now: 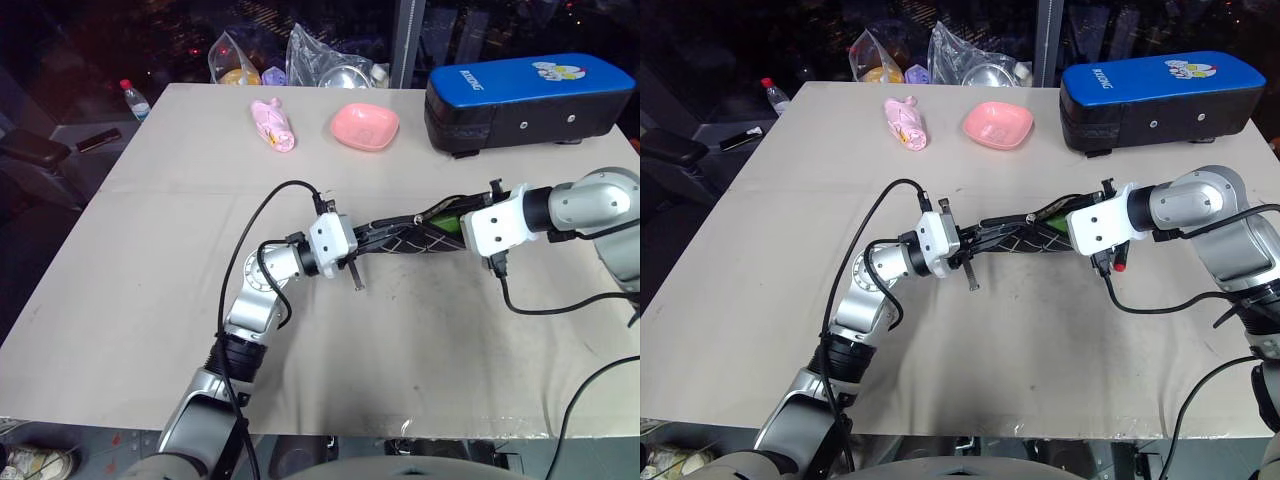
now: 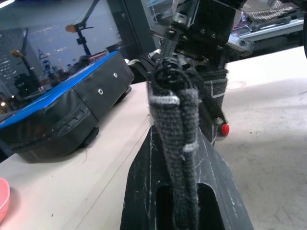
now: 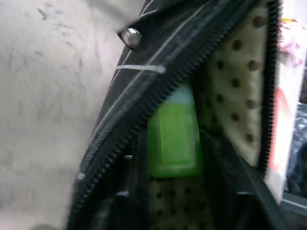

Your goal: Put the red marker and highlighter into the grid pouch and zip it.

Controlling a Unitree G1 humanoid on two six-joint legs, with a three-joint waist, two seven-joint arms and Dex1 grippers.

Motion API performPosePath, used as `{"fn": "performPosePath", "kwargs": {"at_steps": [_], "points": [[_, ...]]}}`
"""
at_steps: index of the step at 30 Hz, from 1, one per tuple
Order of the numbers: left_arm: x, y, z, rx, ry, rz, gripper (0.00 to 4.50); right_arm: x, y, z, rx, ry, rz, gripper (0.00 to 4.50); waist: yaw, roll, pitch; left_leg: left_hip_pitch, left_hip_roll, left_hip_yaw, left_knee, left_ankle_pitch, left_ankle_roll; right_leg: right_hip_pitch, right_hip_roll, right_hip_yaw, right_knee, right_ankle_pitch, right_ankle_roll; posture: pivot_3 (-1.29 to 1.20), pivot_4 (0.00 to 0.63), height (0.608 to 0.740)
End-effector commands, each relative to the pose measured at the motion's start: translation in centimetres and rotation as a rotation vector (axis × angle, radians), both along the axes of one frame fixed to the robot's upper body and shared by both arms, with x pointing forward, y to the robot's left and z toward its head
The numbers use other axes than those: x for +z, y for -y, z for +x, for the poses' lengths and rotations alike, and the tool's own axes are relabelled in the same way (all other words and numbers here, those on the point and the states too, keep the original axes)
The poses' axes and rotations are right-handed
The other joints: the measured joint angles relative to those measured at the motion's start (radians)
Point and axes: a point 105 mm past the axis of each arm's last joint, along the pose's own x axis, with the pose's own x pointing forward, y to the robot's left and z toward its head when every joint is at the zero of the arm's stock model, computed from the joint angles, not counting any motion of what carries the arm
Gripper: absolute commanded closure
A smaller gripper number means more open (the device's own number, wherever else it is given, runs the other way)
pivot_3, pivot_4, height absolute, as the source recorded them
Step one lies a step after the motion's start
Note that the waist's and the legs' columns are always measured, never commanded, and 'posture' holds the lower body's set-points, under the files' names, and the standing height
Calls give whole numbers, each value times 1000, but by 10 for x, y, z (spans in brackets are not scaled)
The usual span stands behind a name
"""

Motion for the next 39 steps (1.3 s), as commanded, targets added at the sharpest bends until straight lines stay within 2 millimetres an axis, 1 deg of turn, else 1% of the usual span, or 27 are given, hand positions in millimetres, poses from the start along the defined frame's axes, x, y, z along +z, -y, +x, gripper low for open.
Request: {"fn": "performPosePath", "kwargs": {"at_steps": [1, 2, 3, 6, 7, 8, 9, 10, 11, 12, 14, 15, 17, 21, 22, 24, 25, 26, 27, 28, 30, 34, 35, 37, 39], "points": [[6, -6, 3, 35, 18, -46, 4500, 23, 11, 1, -82, 18, 131, 803, 4, 0, 0, 0, 0, 0, 0, 0, 0, 0, 0, 0, 0, 0, 0, 0, 150, 740], [6, -7, 4, 45, 16, -50, 4500, 29, 15, 1, -122, 12, 174, 534, 4, 0, 0, 0, 0, 0, 0, 0, 0, 0, 0, 0, 0, 0, 0, 0, 150, 740], [5, -9, 5, 56, 15, -53, 4500, 38, 21, -1, -161, -16, 233, 29, 6, 0, 0, 0, 0, 0, 0, 0, 0, 0, 0, 0, 0, 0, 0, 0, 150, 740], [5, -12, 7, 84, 14, -64, 4500, 61, 39, -5, -278, -77, 401, 9, 14, 0, 0, 0, 0, 0, 0, 0, 0, 0, -1, 0, 1, 0, 0, 0, 150, 740], [5, -15, 7, 95, 13, -70, 4500, 69, 52, -4, -352, -85, 471, 9, 16, 0, 0, 0, 0, 0, 0, 0, 0, 0, -2, 0, 1, 0, 0, 0, 150, 740], [6, -17, 8, 106, 11, -79, 4500, 73, 65, -3, -432, -93, 528, 9, 16, 0, 0, 0, 0, -1, 0, 0, 0, 0, -3, 0, 1, 0, 0, 0, 150, 740], [8, -19, 9, 120, 11, -92, 4500, 71, 79, 0, -534, -109, 601, 9, 17, 0, 0, 0, 0, -1, 0, 0, 0, 1, -4, -1, 0, 0, 0, 0, 150, 740], [9, -21, 10, 129, 11, -102, 4500, 66, 89, 2, -622, -122, 642, 9, 17, 0, 0, 0, 0, -2, 0, 0, 0, 2, -4, -1, 0, 0, 0, 0, 150, 740], [11, -23, 10, 137, 14, -110, 4500, 53, 97, 3, -707, -152, 677, 9, 17, 0, 0, 0, 0, -3, 0, 0, 0, 2, -4, -2, 0, 0, 0, 0, 150, 740], [12, -24, 11, 144, 16, -114, 4500, 40, 101, 2, -771, -182, 696, 9, 18, 0, -1, 0, 0, -3, 0, 0, 0, 3, -4, -2, 0, 0, 0, 0, 150, 740], [13, -26, 12, 153, 21, -115, 4500, 12, 104, 2, -922, -250, 798, 9, 18, -2, -1, 0, 0, -4, 0, 0, 0, 3, -5, -2, 0, 0, 0, 0, 150, 740], [14, -27, 12, 156, 21, -116, 4500, -5, 101, 2, -987, -282, 840, 9, 16, -1, -1, 0, 0, -4, 1, 0, 0, 3, -4, -3, 0, 0, 0, 0, 150, 740], [15, -28, 13, 159, 23, -117, 4500, -28, 97, 3, -1098, -298, 906, 9, 12, 0, -2, 1, 1, -4, 0, 0, 0, 3, -4, -2, 1, 0, 0, 0, 150, 740], [15, -27, 12, 157, 25, -113, 4500, -58, 92, 3, -1268, -319, 990, 9, 13, 2, -1, 0, 0, -3, 0, 0, -1, 2, -2, -1, 3, 0, 0, 0, 150, 740], [15, -26, 11, 153, 26, -110, 4500, -69, 91, 2, -1317, -326, 992, 9, 14, 2, -1, 0, 0, -3, 0, 0, -1, 2, 0, -1, 2, 0, 0, 0, 150, 740], [16, -27, 11, 151, 27, -105, 4500, -81, 88, 0, -1363, -335, 1000, 9, 18, 2, -2, 0, -1, -3, 0, 0, -1, 2, 1, -1, 2, 0, 0, 0, 150, 740], [15, -28, 11, 153, 27, -101, 4500, -84, 85, -2, -1366, -342, 995, 401, 18, 2, -2, 0, -1, -3, 0, 0, -1, 2, 1, -2, 1, 0, 0, 0, 150, 740], [15, -29, 11, 156, 27, -99, 4500, -85, 83, -4, -1366, -341, 988, 545, 18, 2, -2, 0, -1, -3, 0, 0, -1, 2, 1, -2, 1, 0, 0, 0, 150, 740], [15, -30, 12, 158, 27, -97, 4500, -85, 83, -6, -1369, -340, 979, 910, 17, 2, -2, 0, -1, -3, 0, 0, -1, 2, 1, -2, 1, 0, 0, 0, 150, 740], [15, -30, 11, 159, 26, -95, 4500, -86, 84, -8, -1381, -344, 977, 1351, 17, 2, -2, 0, -1, -3, 0, 0, 0, 2, 1, -1, 1, 0, 0, 0, 150, 740], [14, -30, 11, 156, 27, -85, 4500, -88, 87, -11, -1405, -358, 979, 2432, 17, 2, -2, 0, -1, -3, 0, 0, 0, 2, 1, -1, 0, 0, 0, 0, 150, 740], [15, -30, 11, 153, 29, -73, 4500, -87, 91, -16, -1433, -381, 989, 4097, 17, 2, -2, 0, -1, -4, 0, 0, 0, 2, 2, -1, 1, 0, 0, 0, 150, 740], [15, -30, 11, 151, 29, -70, 4500, -85, 94, -17, -1436, -371, 992, 4132, 17, 2, -2, 0, -1, -4, 0, 0, 0, 2, 2, -1, 1, 0, 0, 0, 150, 740], [16, -31, 10, 148, 30, -65, 4500, -69, 103, -14, -1412, -314, 1013, 4132, 17, 2, -2, 0, -1, -4, 0, 0, 0, 2, 2, -1, 0, 0, 0, 0, 150, 740], [15, -31, 10, 147, 28, -63, 4500, -43, 107, -8, -1280, -197, 994, 4132, 17, 2, -1, 0, -1, -3, 0, 0, 0, 2, 2, -1, 0, 0, 0, 0, 150, 740]]}}
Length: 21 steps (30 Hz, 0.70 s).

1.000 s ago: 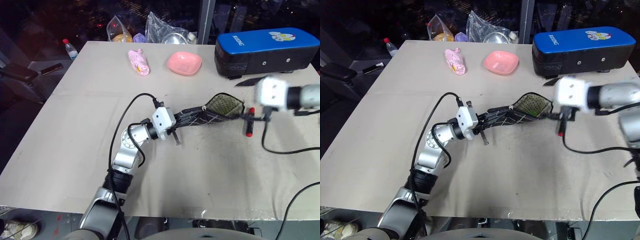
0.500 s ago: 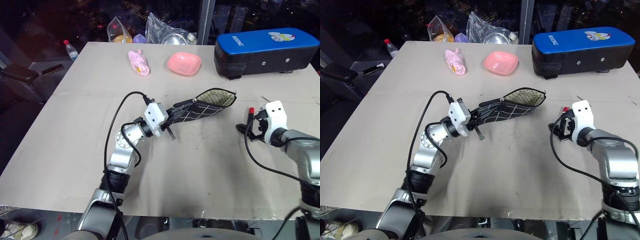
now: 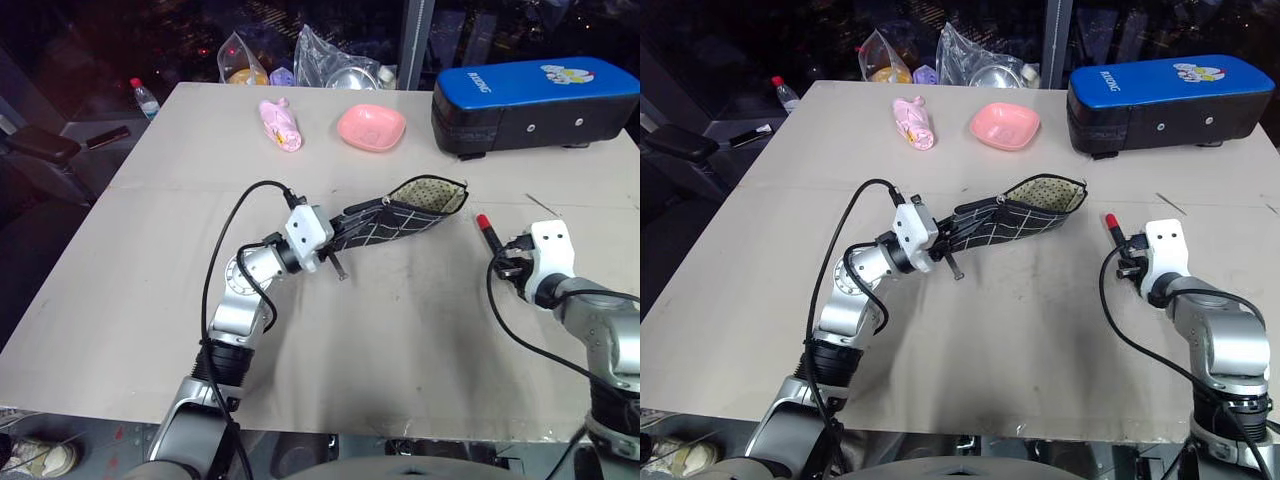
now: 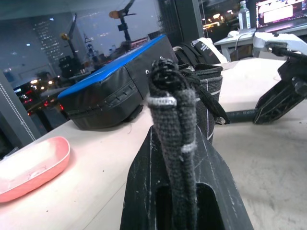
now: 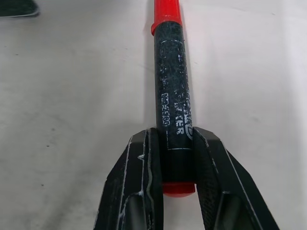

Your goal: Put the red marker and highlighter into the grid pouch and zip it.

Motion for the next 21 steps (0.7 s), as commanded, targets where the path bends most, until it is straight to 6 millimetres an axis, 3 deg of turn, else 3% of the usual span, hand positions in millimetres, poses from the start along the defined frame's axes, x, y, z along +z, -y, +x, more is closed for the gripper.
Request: {"fn": "performPosePath", "kwargs": {"at_steps": [1, 6, 8, 10, 15, 21], "points": [[13, 1, -5, -17, 48, -17, 4500, 57, 12, 9, 123, 254, -167, 4132, -1, 1, 1, 0, 0, 0, 0, 0, 0, 0, 0, 0, 0, 0, 0, 0, 150, 740], [12, 4, -7, -23, 43, -16, 4500, 99, 8, 4, 502, 408, -486, 4132, -1, 0, 0, 1, -1, 0, -1, 0, 0, 0, 1, 0, -1, 0, 0, 0, 150, 740], [11, 8, -8, -33, 47, -12, 4500, 126, -4, 2, 663, 475, -591, 4132, -4, 1, 1, 1, 0, 0, -2, 0, 0, 0, 1, 0, -1, 0, 0, 0, 150, 740], [10, 12, -9, -46, 52, -7, 4500, 138, -17, -2, 811, 498, -655, 4132, -10, 2, 1, 2, 0, 1, -2, 0, 0, 0, 1, 2, -1, 0, 0, 0, 150, 740], [11, 19, -7, -57, 54, -23, 4500, 143, -32, -8, 1084, 453, -831, 4132, -3, 1, 2, 1, 1, 0, -1, 0, 0, 1, 1, 0, -2, 0, 0, 0, 150, 740], [10, 22, -5, -68, 69, -12, 4500, 138, -37, -4, 1270, 385, -1003, 4132, -1, 1, 2, 1, 1, 1, 1, 0, 0, 0, 0, 1, -1, 0, 0, 0, 150, 740]]}}
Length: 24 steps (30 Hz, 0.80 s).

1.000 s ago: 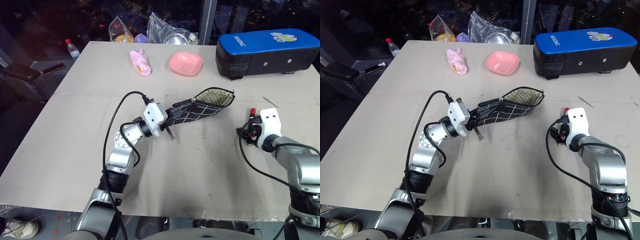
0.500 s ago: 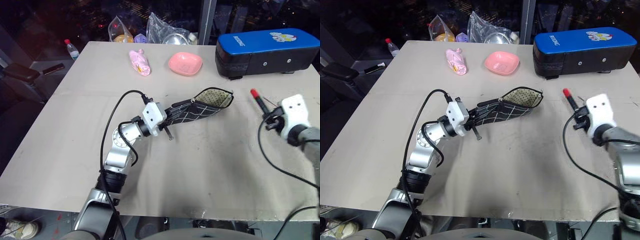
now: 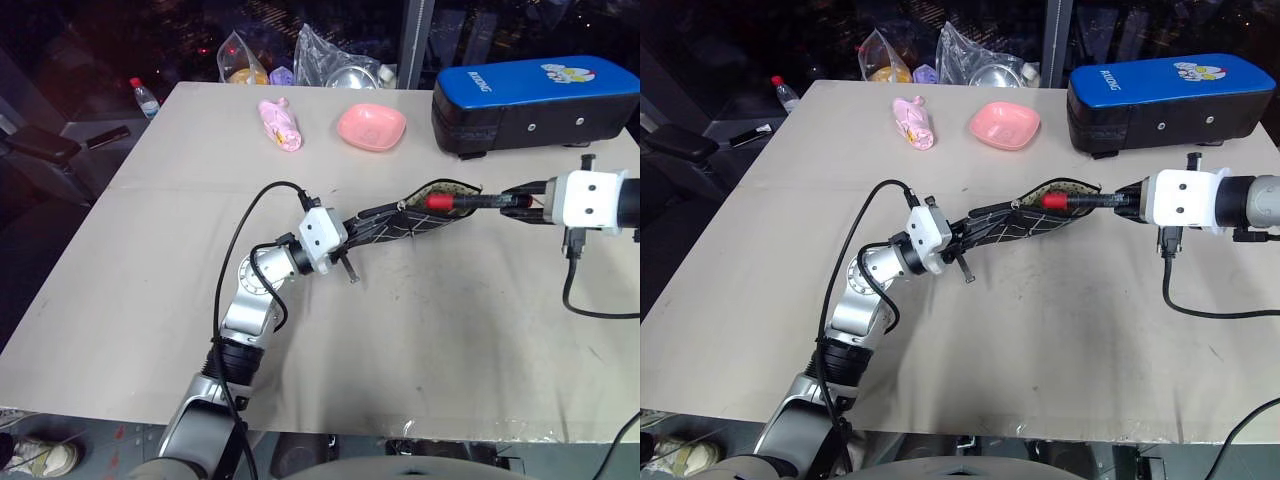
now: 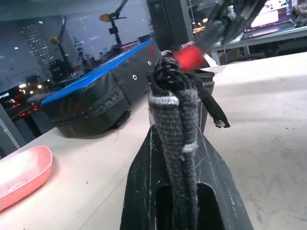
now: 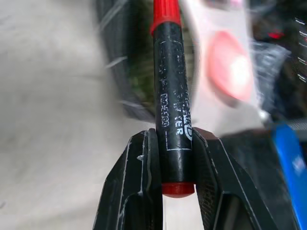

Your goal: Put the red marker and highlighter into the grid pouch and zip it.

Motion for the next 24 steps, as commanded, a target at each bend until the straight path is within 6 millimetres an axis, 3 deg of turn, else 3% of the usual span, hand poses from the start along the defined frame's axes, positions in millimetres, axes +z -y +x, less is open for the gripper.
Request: {"fn": "performPosePath", "kwargs": {"at_steps": [1, 10, 13, 16, 17, 19, 23, 24], "points": [[11, 6, -4, -31, 61, -9, 4500, 6, -4, 2, 70, 50, -119, 4132, 0, 0, 0, 0, 0, 0, 0, 0, 0, 0, 0, 0, 0, 0, 0, 0, 150, 740], [5, 12, -11, -80, 71, 28, 4500, -4, -45, 17, 244, 90, -205, 4132, 1, 0, 0, 0, 1, 0, 0, 0, 0, 0, 0, 0, 1, 0, 0, 0, 150, 740], [6, 13, -11, -79, 73, 25, 4500, -4, -54, 19, 267, 94, -185, 4132, 2, 0, 0, 0, 1, 1, 1, 0, 0, 0, -1, -1, 1, 0, 0, 0, 150, 740], [5, 17, -12, -84, 66, 6, 4500, -13, -63, 17, 238, -17, -65, 4132, 1, 0, 0, 0, 0, 0, 1, 0, 0, 0, -1, -1, 1, 0, 0, 0, 150, 740], [5, 18, -13, -85, 64, 3, 4500, -15, -61, 18, 210, -42, -37, 3098, 1, 0, 0, 0, 1, 0, 1, 0, 0, 0, -1, -1, 1, 0, 0, 0, 150, 740], [4, 19, -13, -85, 63, 4, 4500, -13, -56, 19, 187, -25, -44, 2269, 2, 0, 0, 0, 1, 0, 2, 0, 0, 0, -1, -2, 2, 0, 0, 0, 150, 740], [3, 16, -11, -67, 57, -1, 4500, 12, -35, 24, 61, -15, 95, 295, 1, 0, 0, 0, 0, 0, 2, 0, 0, 0, -1, -1, 2, 0, 0, 0, 150, 740], [3, 15, -11, -65, 56, -1, 4500, 19, -32, 21, 25, -47, 176, 140, 2, 0, 0, 0, 0, 0, 2, 0, 0, 0, -1, -2, 2, 0, 0, 0, 150, 740]]}}
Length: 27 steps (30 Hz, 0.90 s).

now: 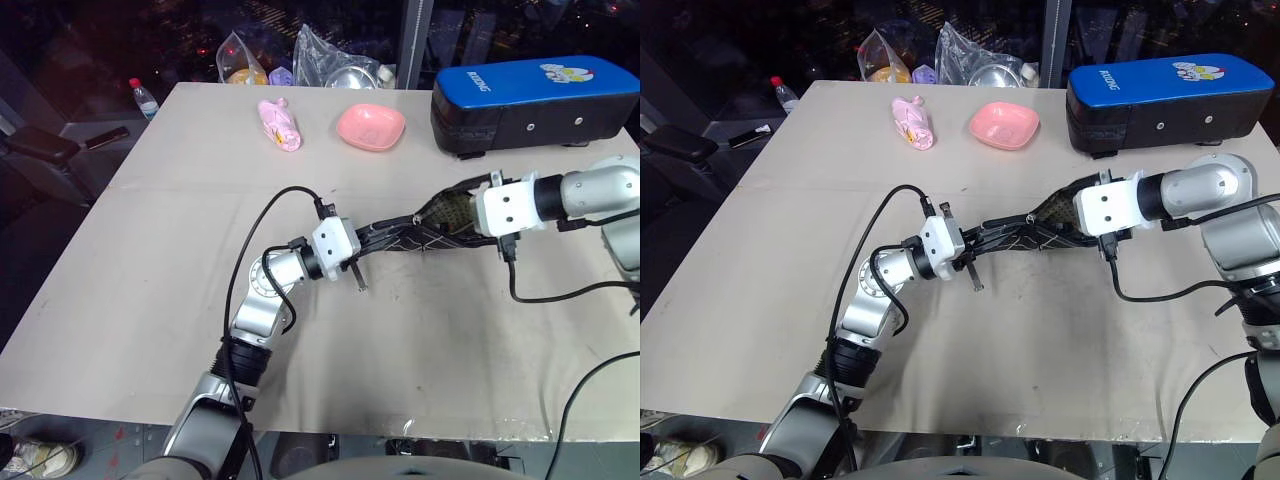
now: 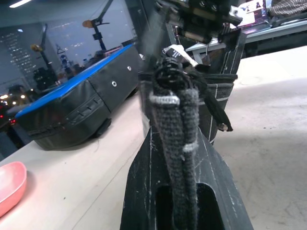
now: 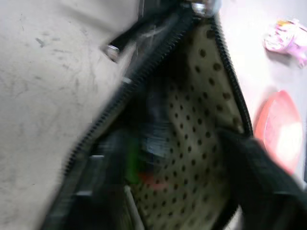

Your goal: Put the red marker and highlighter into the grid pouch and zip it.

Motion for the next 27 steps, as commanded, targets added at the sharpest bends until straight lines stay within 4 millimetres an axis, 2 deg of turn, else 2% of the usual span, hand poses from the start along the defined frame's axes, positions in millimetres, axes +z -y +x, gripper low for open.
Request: {"fn": "performPosePath", "kwargs": {"at_steps": [1, 5, 8, 10, 12, 15, 18, 21, 27], "points": [[9, -1, -2, 4, 35, -30, 4500, 41, 17, -7, -126, -27, 232, 140, 2, 0, 0, 0, 0, 0, 0, 0, 0, 0, 0, 0, 0, 0, 0, 0, 150, 740], [9, 0, -2, 1, 35, -27, 4500, 66, 13, -44, -180, -354, 546, 140, 0, 0, 0, -1, 0, -2, 0, 0, 0, 0, -5, -1, 0, 0, 0, 0, 150, 740], [9, 0, -2, -1, 34, -25, 4500, 62, 5, -77, -180, -614, 592, 140, 0, 0, 0, -1, 0, -3, 0, 0, 0, 1, -5, -2, 0, 0, -1, 0, 150, 740], [9, 1, -2, -6, 31, -27, 4500, 31, -7, -93, -220, -814, 595, 140, 0, -3, -2, -1, 0, -5, -1, 0, 1, 1, -6, -3, 0, 0, -1, 0, 150, 740], [9, 3, -2, -10, 30, -29, 4500, 1, -14, -97, -309, -904, 584, 140, -2, -6, -4, 0, 1, -6, -1, -1, 1, 3, -6, -4, -1, 0, -1, 0, 150, 740], [10, 4, -2, -13, 33, -32, 4500, -17, -24, -93, -376, -946, 637, 140, -2, -4, -3, -1, 0, -5, -1, -1, 2, 2, -7, -3, 0, 0, -1, 0, 150, 740], [11, 6, -3, -21, 40, -29, 4500, -26, -30, -75, -467, -930, 727, 140, -2, -4, -3, -1, -1, -5, 0, -1, 2, 1, -7, -3, 1, 0, -1, 0, 150, 740], [10, 7, -7, -40, 53, -5, 4500, -22, -35, -58, -505, -910, 825, 140, -2, -4, -3, -2, -1, -6, 0, -1, 1, 1, -6, -3, 1, 0, -1, 0, 150, 740], [4, 9, -10, -57, 81, 54, 4500, -13, -46, -49, -492, -951, 928, 140, 0, -4, -3, -2, -1, -6, 0, -1, 1, 1, -4, -4, 0, 0, -1, 0, 150, 740]]}}
